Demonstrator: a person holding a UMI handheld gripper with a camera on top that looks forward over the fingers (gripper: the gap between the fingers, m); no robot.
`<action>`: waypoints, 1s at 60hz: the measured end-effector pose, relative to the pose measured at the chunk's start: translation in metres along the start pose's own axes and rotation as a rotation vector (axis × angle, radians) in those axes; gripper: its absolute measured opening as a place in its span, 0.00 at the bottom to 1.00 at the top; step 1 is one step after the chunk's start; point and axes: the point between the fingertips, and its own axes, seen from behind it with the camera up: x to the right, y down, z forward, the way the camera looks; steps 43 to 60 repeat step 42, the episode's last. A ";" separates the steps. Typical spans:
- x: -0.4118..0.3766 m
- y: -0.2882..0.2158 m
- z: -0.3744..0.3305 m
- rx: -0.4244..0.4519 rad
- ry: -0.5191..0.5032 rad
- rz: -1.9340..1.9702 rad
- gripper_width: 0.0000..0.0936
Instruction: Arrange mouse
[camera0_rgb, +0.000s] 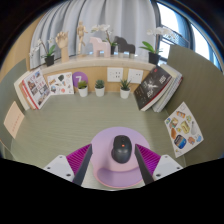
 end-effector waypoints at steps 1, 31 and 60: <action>-0.002 -0.003 -0.008 0.010 0.002 0.000 0.92; -0.075 -0.025 -0.202 0.237 0.017 0.006 0.92; -0.094 -0.014 -0.223 0.255 0.011 0.007 0.92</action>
